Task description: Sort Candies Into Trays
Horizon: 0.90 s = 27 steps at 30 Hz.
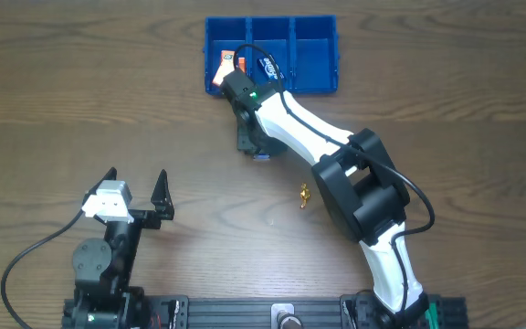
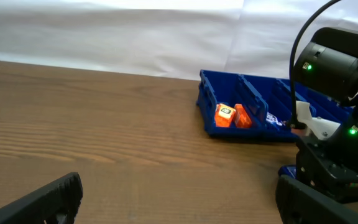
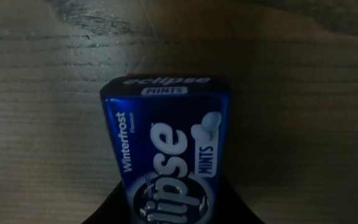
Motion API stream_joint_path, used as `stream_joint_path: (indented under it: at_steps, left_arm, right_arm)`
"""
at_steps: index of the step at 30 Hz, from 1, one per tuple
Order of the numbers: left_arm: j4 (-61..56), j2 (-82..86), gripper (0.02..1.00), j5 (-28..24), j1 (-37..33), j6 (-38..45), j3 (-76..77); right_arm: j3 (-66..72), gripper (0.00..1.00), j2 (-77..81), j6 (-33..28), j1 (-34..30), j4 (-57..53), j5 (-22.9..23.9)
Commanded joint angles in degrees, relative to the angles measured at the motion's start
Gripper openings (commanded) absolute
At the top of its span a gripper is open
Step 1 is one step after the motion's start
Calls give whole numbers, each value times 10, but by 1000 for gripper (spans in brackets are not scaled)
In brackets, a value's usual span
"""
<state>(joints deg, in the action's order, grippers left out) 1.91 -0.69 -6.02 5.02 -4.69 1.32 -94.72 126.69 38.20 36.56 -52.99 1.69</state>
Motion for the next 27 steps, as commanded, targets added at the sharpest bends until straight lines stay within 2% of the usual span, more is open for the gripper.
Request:
stream_joint_path:
  at_steps: [1,6,10,12,14,19,23,27]
  left_arm:
    - [21,2,996,-9,-1,-6,-10]
    - [21,2,998,-9,-1,-6,-10]
    - [21,2,998,-9,-1,-6,-10]
    - [21,2,998,-9,-1,-6,-10]
    - [21,2,998,-9,-1,-6,-10]
    - [21,2,998,-9,-1,-6,-10]
    - [21,2,998,-9,-1,-6,-10]
    - [21,2,998,-9,-1,-6,-10]
  right_arm:
    - [2,224,-18,11,8,5,27]
    - [-3,202,-112,10,13,13,77]
    - [-48,194,-169,3,8,-8,144]
    - [-123,180,-171,-27,-3,-40,186]
    - [-191,178,-160,-57,-15,-61,200]
    - [-307,176,-113,-114,-54,-49,202]
    - [-317,176,-75,-130,-76,-9,198]
    - [-317,176,-31,-133,-94,7,163]
